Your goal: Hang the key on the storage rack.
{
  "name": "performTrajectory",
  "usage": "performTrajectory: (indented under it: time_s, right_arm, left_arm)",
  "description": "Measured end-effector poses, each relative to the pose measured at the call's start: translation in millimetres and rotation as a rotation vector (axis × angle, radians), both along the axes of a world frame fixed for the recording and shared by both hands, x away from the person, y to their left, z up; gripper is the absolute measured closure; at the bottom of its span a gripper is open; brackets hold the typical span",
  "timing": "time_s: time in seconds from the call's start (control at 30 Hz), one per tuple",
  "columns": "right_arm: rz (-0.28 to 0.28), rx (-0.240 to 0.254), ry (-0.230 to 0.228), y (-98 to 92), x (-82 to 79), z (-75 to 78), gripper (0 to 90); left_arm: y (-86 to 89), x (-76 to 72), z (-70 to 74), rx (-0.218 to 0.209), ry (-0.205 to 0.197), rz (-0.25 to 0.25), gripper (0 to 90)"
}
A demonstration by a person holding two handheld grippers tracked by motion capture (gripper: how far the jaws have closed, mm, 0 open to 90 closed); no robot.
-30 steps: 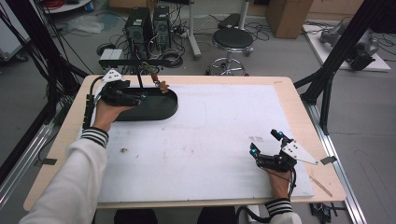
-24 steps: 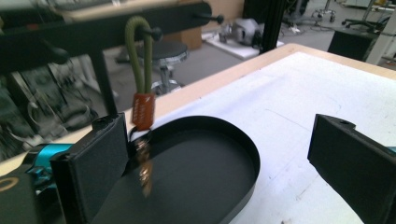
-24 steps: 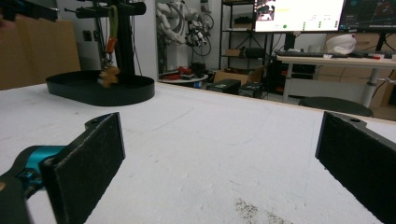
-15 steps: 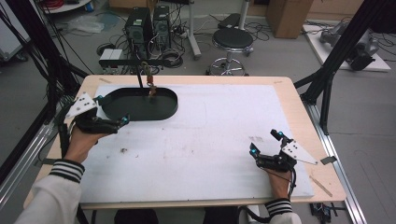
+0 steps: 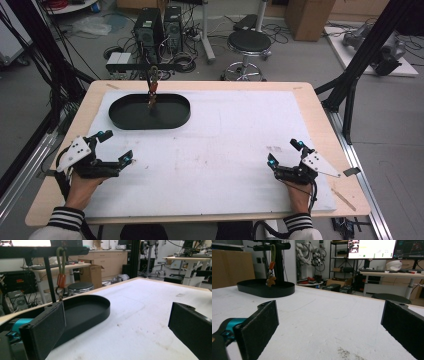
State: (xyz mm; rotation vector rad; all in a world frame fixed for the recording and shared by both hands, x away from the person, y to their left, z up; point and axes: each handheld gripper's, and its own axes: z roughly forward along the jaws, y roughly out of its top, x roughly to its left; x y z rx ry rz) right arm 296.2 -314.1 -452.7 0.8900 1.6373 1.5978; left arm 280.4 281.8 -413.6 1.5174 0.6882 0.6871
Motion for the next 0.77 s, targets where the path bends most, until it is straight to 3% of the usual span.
performTrajectory:
  time_s: [0.37, 0.47, 0.77]
  right_arm:
    - [-0.002, 0.002, 0.001, 0.1, -0.2, 0.0, 0.3]
    - [-0.003, -0.002, -0.003, 0.1, -0.1, -0.1, 0.3]
    - [-0.001, 0.0, 0.004, 0.7, -0.5, -0.1, 0.3]
  left_arm:
    - [1.9, -13.6, -30.4, -0.047, -0.002, 0.025, 1.7]
    - [0.2, -14.2, -37.2, -0.039, 0.005, 0.031, 1.7]
    - [-2.2, -18.2, -39.4, -0.023, -0.029, 0.062, 1.7]
